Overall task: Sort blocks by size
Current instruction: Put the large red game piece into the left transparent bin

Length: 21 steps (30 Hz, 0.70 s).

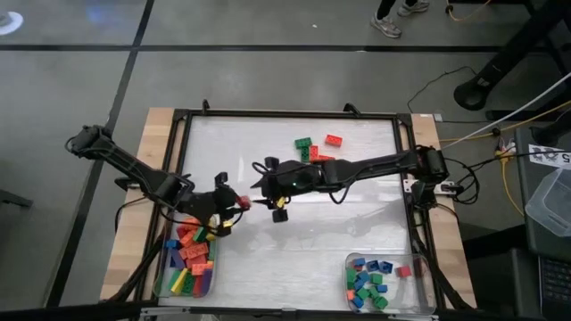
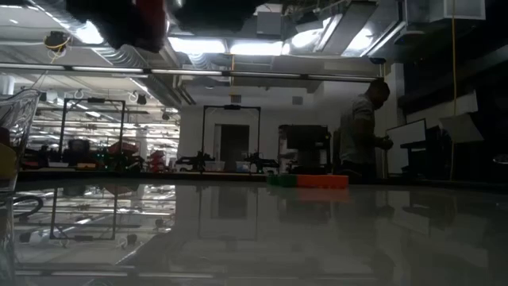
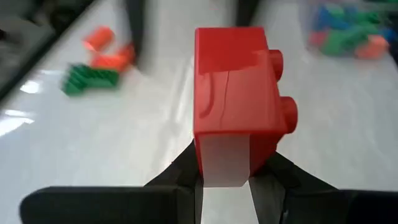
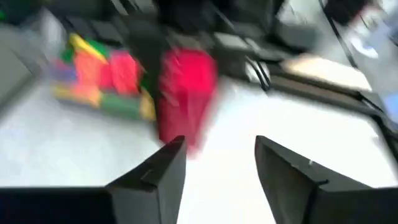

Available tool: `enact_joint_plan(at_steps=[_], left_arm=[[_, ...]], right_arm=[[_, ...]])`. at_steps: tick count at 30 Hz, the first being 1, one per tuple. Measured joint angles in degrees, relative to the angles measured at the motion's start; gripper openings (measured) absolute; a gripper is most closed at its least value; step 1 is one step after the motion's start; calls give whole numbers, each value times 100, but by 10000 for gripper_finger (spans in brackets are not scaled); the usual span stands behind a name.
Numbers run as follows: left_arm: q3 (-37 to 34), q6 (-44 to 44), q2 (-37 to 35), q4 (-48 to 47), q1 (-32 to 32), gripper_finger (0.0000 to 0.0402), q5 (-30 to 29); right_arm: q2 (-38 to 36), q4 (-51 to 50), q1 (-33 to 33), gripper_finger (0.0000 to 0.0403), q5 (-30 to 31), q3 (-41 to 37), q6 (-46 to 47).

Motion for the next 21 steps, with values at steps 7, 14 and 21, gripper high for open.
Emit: enact_joint_plan(at_steps=[7, 14, 21], left_arm=[[2, -1218, -362, -1152, -228, 85, 2029], [4, -3299, -578, -1909, -758, 95, 4301], [2, -4803, -493, -2579, -1333, 104, 4236]], right_arm=[[0, -2529, -269, 214, 1074, 647, -569], [124, -4165, -1148, 202, 643, 632, -320], [249, -4221, -1882, 199, 352, 290, -205]])
